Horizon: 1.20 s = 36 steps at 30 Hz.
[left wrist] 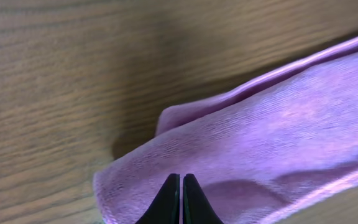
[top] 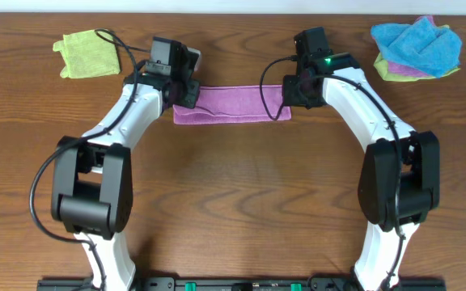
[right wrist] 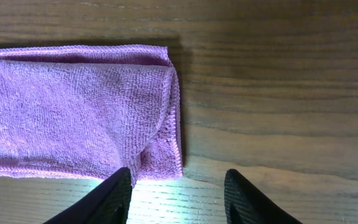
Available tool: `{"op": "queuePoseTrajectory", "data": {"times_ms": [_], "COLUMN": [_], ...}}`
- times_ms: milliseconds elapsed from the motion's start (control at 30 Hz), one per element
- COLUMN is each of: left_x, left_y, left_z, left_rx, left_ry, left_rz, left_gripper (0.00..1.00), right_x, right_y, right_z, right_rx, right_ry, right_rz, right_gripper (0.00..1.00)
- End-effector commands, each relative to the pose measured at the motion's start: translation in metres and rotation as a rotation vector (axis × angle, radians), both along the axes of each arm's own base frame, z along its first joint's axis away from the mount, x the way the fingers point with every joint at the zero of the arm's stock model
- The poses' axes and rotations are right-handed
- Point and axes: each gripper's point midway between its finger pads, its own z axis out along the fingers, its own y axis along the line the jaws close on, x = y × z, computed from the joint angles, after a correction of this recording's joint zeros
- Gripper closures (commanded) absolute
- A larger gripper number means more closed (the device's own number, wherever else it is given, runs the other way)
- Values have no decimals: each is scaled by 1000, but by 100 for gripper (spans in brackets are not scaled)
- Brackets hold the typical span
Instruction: Fold the cloth
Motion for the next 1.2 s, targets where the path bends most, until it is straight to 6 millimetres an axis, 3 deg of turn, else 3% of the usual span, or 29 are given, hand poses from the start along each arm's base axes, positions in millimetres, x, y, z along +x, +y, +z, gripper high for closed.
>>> {"op": "queuePoseTrajectory", "data": {"times_ms": [0, 100, 167, 267, 433, 667, 900, 1167], "left_x": [0, -4, -5, -9, -12, -11, -11, -12], "left_y": [11, 12, 12, 11, 11, 11, 8, 8], "left_z": [-21, -32, -40, -54, -68, -67, -67, -67], "left_rx": [63, 69, 72, 71, 70, 69, 47, 48], "left_ry": [38, 67, 85, 117, 143, 140, 144, 145], "left_rz": [6, 6, 5, 1, -2, 1, -6, -6], "left_gripper": [94, 94, 94, 94, 94, 95, 94, 95], "right_x": [4, 5, 5, 6, 2, 2, -10, -14], "right_y": [-9, -13, -13, -14, -20, 14, 33, 46], "right_z": [2, 3, 3, 3, -8, -25, -52, -85], "right_rx": [-32, -56, -57, -57, -33, 345, 481, 555], "right_ry": [-10, -16, -18, -21, 10, 105, 213, 276], "right_rz": [-16, -25, -26, -28, -43, 10, 33, 33], "right_gripper": [45, 39, 29, 23, 5, 7, 5, 10]}}
